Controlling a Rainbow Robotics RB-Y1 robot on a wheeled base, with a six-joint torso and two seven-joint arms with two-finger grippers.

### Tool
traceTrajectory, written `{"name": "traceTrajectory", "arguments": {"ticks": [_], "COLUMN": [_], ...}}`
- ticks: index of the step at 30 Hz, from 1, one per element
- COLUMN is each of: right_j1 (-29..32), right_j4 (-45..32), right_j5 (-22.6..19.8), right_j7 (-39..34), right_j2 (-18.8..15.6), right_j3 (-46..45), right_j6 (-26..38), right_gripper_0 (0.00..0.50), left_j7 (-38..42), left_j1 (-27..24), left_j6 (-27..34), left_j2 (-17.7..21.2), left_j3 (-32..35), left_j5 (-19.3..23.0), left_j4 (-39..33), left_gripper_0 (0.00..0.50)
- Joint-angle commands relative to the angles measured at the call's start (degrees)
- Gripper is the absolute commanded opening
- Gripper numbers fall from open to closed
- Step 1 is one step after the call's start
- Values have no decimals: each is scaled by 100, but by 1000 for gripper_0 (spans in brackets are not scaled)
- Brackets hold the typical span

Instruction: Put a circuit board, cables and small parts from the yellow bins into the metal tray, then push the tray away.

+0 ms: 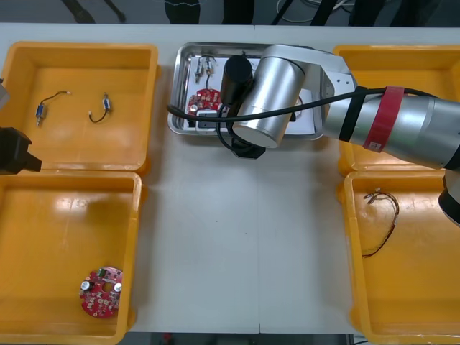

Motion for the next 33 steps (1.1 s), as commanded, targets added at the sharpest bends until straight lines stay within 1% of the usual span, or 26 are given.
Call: {"name": "traceTrajectory", "arguments": {"ticks": [1,10,33], "right_j1": [-337,-390,-522], "right_j4": [80,221,379], "right_j5": [25,25,-2], "right_j7": [295,418,585], "right_j2": [-142,-142,-98], "right_j3": [-239,-309,-309], "right_j6": [-131,-324,-448], "right_gripper_0": [0,0,0], "left_j7": [-533,-533,-533], "left_j1": [124,124,124], "left_j6": [38,38,38], "left_j2": [241,241,241], "left_j3": [176,176,176], "left_j5": [-49,-49,-49], "left_j4": [-158,-158,-158], "left_gripper_0": [500,500,500]}}
